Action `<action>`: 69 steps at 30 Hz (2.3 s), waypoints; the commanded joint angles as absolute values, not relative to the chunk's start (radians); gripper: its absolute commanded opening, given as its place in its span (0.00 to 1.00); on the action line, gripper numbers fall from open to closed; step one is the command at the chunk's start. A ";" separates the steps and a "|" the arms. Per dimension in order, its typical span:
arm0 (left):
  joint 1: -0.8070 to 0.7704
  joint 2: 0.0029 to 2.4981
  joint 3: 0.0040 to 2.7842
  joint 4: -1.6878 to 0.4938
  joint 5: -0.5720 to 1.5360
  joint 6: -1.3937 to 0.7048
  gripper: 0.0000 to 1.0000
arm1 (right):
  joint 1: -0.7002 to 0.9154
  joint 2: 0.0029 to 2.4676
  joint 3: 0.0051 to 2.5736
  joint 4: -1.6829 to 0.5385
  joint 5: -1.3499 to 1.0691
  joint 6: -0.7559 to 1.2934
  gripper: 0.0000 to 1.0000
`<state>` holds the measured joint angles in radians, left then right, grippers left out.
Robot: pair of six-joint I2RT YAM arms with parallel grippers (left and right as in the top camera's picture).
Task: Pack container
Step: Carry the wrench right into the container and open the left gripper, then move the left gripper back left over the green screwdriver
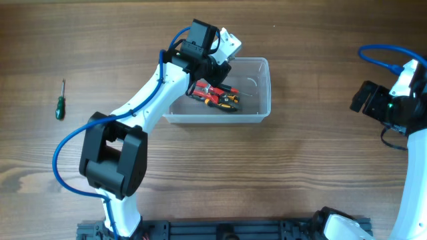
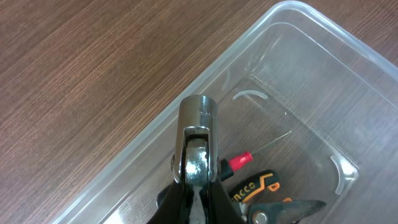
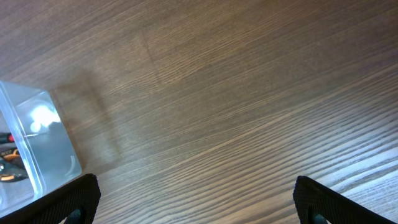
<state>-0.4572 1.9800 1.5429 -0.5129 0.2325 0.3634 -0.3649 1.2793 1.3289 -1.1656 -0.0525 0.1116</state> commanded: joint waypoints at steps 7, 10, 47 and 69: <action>-0.454 1.990 1.563 -0.591 0.231 0.389 0.04 | -0.368 1.286 1.327 -1.163 -0.065 0.108 1.00; -0.454 1.990 1.563 -0.638 0.239 0.390 0.04 | -0.368 1.286 1.327 -1.163 -0.064 0.107 1.00; -0.453 1.864 1.566 -0.540 0.132 0.465 1.00 | -0.368 1.286 1.327 -1.163 -0.065 0.108 1.00; 0.439 1.532 1.563 -1.037 -0.179 -0.085 1.00 | -0.368 1.286 1.327 -1.163 -0.065 0.107 1.00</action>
